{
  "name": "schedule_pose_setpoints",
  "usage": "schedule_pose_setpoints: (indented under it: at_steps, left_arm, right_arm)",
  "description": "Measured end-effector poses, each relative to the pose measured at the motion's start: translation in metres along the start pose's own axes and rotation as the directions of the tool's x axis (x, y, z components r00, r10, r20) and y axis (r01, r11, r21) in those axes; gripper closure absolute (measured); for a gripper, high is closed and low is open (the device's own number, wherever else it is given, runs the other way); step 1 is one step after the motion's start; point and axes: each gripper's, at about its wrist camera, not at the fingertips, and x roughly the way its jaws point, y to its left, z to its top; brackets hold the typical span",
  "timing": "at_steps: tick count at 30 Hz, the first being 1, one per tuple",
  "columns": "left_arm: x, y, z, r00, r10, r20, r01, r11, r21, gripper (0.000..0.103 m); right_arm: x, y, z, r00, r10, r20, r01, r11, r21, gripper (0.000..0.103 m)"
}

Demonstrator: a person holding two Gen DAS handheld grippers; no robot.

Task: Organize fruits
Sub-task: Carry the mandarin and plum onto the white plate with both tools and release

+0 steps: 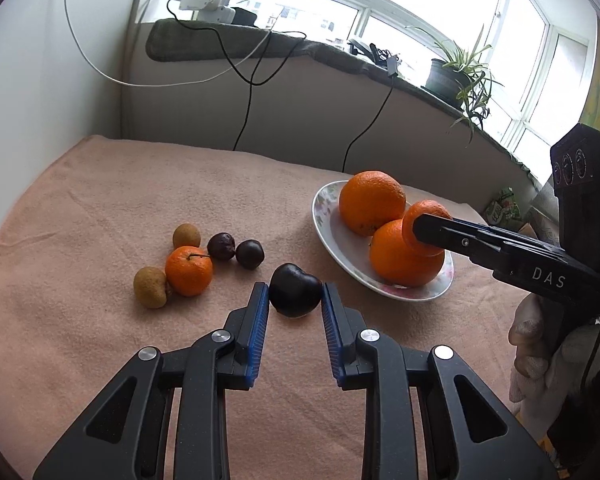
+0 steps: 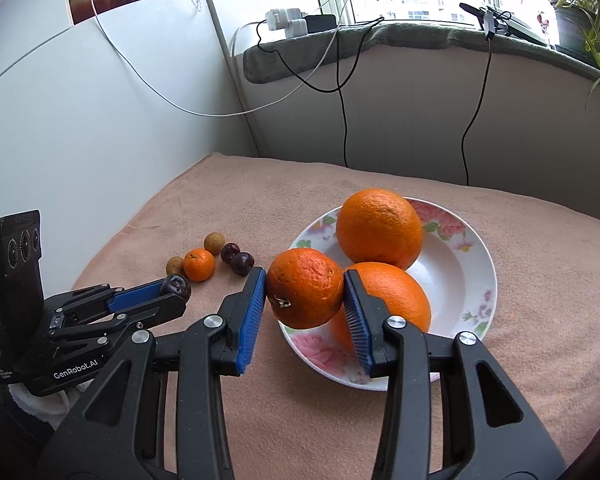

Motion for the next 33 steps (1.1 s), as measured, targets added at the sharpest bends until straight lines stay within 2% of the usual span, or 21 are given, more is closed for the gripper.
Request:
schedule_pose_setpoints:
  at_steps: [14, 23, 33]
  left_arm:
    - [0.030, -0.039, 0.016, 0.997, -0.071, -0.025, 0.073, 0.995, 0.063, 0.078]
    - [0.043, -0.050, 0.020, 0.997, -0.063, -0.043, 0.067, 0.994, 0.085, 0.078]
    - [0.046, -0.052, 0.021, 0.997, -0.054, -0.052, 0.059, 0.994, 0.096, 0.078]
  right_arm:
    - [-0.021, -0.053, 0.000, 0.996, -0.086, 0.030, 0.083, 0.993, 0.083, 0.062]
    - [-0.015, -0.079, -0.007, 0.992, -0.123, 0.002, 0.122, 0.984, 0.129, 0.062]
    - [-0.004, -0.085, -0.012, 0.990, -0.137, -0.027, 0.140, 0.982, 0.128, 0.062]
